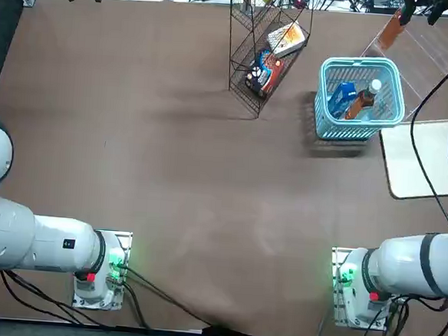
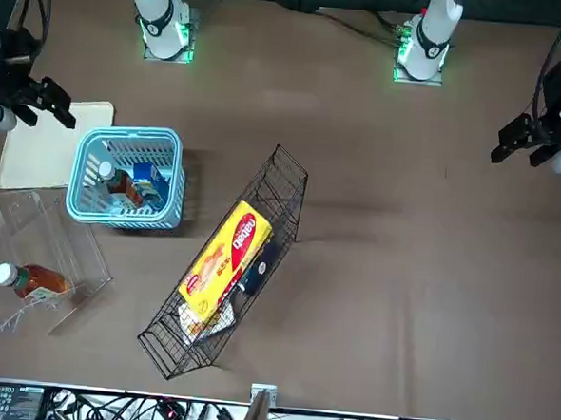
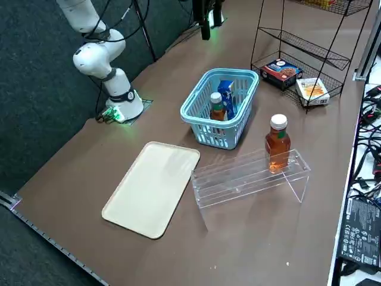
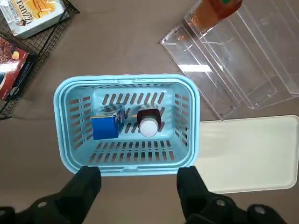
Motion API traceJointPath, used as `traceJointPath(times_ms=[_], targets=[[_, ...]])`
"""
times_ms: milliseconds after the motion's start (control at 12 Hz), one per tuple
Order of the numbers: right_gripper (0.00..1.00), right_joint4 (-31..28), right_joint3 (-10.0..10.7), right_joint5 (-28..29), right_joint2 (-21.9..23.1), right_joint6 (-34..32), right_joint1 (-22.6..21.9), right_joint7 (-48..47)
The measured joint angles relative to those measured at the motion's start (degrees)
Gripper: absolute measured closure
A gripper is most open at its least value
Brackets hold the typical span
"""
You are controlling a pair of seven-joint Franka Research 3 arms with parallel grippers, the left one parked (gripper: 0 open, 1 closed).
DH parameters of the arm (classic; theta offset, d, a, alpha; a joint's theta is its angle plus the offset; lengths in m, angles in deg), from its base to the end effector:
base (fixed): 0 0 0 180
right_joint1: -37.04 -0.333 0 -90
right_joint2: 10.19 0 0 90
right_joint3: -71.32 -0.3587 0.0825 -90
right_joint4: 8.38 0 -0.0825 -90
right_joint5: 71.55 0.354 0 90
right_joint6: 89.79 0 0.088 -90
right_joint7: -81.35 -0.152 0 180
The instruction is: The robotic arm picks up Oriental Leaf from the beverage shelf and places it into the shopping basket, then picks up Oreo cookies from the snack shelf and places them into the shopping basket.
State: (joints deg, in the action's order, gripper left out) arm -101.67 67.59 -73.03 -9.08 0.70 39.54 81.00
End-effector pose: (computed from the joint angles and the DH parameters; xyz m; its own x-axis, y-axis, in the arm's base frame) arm 0.5159 0.0075 0.6077 0.9994 0.0155 -0.0294 0.0163 -0.9995 0.0272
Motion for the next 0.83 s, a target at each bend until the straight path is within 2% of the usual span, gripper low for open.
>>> traceJointPath(times_ms=[833], targets=[[0.0,0.0,0.0,0.0,-0.5,0.2,-0.1,0.0]])
